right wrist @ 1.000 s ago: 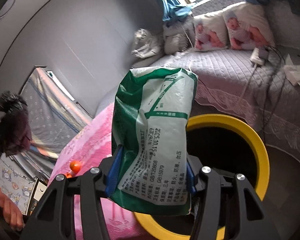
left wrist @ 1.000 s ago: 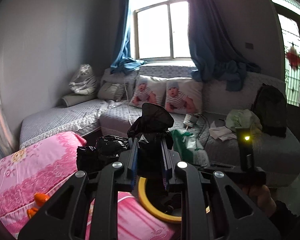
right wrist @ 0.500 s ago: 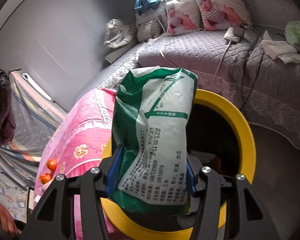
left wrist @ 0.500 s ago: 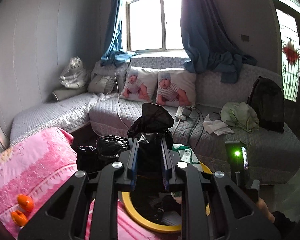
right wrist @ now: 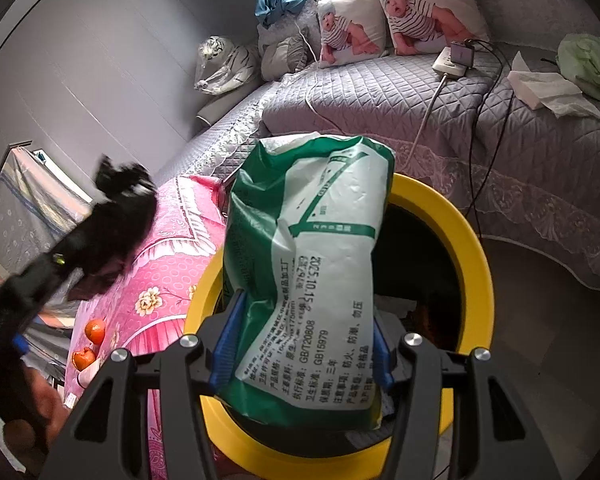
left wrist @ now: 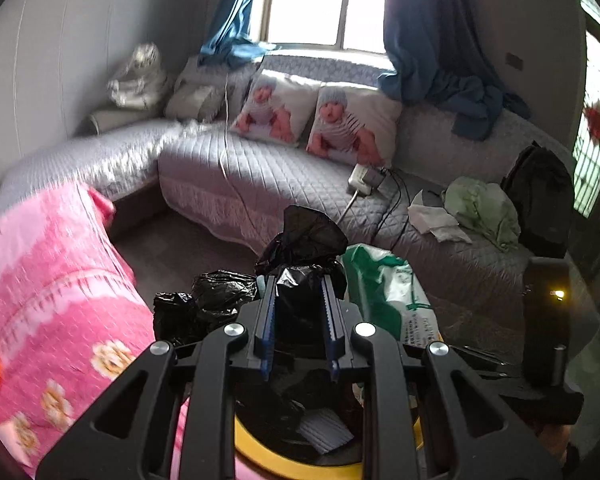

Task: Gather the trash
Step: 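Open both tools to drop the pack and bag into the bin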

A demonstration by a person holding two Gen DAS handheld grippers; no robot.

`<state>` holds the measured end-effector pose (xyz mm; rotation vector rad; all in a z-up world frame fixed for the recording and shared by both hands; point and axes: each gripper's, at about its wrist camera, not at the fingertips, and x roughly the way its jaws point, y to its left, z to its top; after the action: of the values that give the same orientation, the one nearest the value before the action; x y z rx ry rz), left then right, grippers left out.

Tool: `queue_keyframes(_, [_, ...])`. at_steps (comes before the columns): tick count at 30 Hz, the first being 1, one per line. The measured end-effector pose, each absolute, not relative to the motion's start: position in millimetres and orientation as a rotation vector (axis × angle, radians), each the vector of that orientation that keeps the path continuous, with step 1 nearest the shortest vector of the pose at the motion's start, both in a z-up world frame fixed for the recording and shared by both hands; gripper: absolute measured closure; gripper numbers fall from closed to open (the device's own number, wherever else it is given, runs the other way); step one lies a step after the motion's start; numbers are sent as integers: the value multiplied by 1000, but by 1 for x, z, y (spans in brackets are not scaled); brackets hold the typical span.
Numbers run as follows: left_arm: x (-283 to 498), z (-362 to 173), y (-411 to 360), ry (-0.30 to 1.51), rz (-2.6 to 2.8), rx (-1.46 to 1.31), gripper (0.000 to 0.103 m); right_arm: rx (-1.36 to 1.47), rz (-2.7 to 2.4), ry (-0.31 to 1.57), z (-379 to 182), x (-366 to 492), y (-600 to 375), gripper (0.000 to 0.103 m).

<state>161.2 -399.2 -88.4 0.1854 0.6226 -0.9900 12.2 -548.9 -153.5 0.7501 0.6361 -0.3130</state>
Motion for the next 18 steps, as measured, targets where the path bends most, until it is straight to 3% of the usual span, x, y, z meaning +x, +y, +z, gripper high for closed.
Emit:
queue_keyframes(6, [174,-106,-406,688,-1001,149,83,761,-325,634,-152,7,-550,51])
queue_keyframes(8, [175,-108,-406,683,-1009,139,81,763,-327,629,-149,6,-550,47])
queue_keyframes(9, [177,-108,-405,686,-1007,125,73,765,-327,623,-148,6,-549,45])
queue_keyframes(10, [179,-108,-402,689,-1000,109,54,765,-333,618,-146,5,-550,42])
queue_keyframes(12, [182,-108,-393,687,-983,55,30,755,-353,597,-141,1,-550,38])
queue_keyframes(14, [186,-106,-382,671,-971,3,27,753,-371,575,-135,-4,-552,34])
queue_keyframes(16, [189,-102,-368,652,-950,-50,15,750,-390,554,-129,-9,-554,29])
queue_keyframes(18, [192,-97,-353,618,-924,-119,11,749,-405,528,-123,-15,-555,28])
